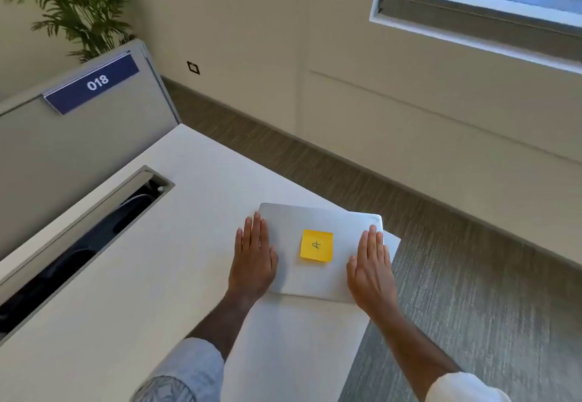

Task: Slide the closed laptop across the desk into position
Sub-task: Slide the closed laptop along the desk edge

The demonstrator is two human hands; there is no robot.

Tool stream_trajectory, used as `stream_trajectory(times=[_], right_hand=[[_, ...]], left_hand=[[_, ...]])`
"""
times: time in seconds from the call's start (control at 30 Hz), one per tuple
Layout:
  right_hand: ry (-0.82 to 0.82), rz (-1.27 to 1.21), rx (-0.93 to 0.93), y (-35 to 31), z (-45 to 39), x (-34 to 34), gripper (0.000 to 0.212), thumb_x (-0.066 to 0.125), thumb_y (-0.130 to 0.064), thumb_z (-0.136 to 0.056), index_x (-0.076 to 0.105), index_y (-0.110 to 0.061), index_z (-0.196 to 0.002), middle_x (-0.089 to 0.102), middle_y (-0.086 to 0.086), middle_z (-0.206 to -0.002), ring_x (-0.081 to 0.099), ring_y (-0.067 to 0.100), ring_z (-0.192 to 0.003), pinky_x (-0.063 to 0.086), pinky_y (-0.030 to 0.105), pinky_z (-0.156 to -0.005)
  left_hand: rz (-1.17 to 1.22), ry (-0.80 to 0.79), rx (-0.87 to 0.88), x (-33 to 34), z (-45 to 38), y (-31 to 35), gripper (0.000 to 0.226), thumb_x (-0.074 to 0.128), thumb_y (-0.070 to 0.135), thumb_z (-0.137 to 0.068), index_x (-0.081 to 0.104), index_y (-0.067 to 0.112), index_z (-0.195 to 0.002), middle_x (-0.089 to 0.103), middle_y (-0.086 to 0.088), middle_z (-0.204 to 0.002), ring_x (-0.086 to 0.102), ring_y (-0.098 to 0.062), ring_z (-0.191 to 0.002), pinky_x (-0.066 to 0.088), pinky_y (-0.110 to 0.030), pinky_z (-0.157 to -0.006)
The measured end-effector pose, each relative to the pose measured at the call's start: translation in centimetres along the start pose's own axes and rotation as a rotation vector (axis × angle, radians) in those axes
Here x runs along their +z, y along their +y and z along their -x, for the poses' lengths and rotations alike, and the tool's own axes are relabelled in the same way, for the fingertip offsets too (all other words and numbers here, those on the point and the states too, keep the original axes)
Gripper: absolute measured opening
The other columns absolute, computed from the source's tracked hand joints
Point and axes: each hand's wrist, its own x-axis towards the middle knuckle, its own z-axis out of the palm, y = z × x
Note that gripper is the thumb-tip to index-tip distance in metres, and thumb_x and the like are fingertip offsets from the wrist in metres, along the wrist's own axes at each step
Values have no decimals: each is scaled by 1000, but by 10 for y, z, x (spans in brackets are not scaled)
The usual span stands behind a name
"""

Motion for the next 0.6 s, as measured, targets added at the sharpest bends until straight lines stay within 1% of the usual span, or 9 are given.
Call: stream_trajectory(times=[0.07, 0.17, 0.27, 0.33, 0.37, 0.43, 0.5, 0.53, 0.6], right_hand=[[-15, -32, 74, 6, -3, -3, 66, 16, -34, -98, 11, 0, -155, 3, 16, -165, 4, 29, -153, 16, 49, -124], [-26, 2, 123, 15, -7, 1, 68, 14, -37, -97, 15, 0, -154, 8, 16, -165, 9, 31, -153, 19, 52, -122], [-42, 18, 156, 19, -13, 1, 70, 17, -44, -97, 22, 0, -153, 17, 20, -163, 22, 37, -149, 31, 54, -116], [-39, 58, 161, 22, -17, 1, 69, 21, -47, -98, 28, -4, -151, 23, 22, -161, 37, 40, -140, 44, 52, -103], [-30, 80, 163, 22, -18, -1, 67, 23, -49, -99, 32, -6, -149, 27, 23, -158, 44, 40, -131, 48, 51, -94], [7, 102, 173, 22, -20, -5, 62, 27, -49, -99, 37, -10, -145, 39, 23, -148, 53, 39, -111, 51, 48, -80], [30, 119, 178, 20, -22, -8, 57, 31, -48, -100, 39, -12, -144, 49, 18, -128, 55, 35, -92, 51, 44, -68], [20, 117, 186, 18, -22, -9, 56, 34, -48, -100, 39, -13, -144, 50, 16, -120, 54, 33, -85, 51, 43, -63], [-5, 111, 215, 15, -23, -10, 58, 36, -50, -99, 37, -15, -145, 48, 13, -111, 52, 31, -80, 51, 40, -54]], left_hand=[[29, -30, -44, 0, -8, 2, 62, 21, 33, -101, 25, -1, -153, 15, -22, -164, 17, -38, -151, 24, -55, -120], [34, -48, -87, 9, -18, 5, 62, 20, 37, -102, 30, 2, -152, 16, -20, -164, 22, -39, -149, 27, -54, -118], [55, -35, -150, 14, -27, 10, 61, 27, 43, -101, 43, 4, -145, 31, -23, -158, 43, -40, -133, 41, -52, -107], [25, -15, -180, 13, -31, 13, 59, 31, 48, -100, 50, 8, -139, 42, -24, -147, 53, -39, -114, 49, -48, -91], [1, -17, -199, 11, -33, 15, 57, 32, 51, -99, 50, 12, -138, 47, -24, -140, 54, -38, -105, 50, -45, -83], [-23, -15, -240, 7, -35, 19, 52, 37, 53, -100, 50, 18, -136, 53, -20, -119, 53, -34, -91, 47, -42, -72], [-25, -19, -268, 4, -35, 24, 52, 44, 54, -98, 50, 19, -135, 54, -17, -103, 51, -32, -85, 45, -40, -67], [-27, -27, -276, 3, -34, 27, 53, 46, 55, -97, 51, 19, -135, 54, -16, -99, 51, -32, -83, 45, -40, -66], [-24, -38, -291, 2, -34, 30, 54, 46, 56, -97, 51, 18, -136, 53, -15, -97, 51, -31, -82, 44, -39, -64]])
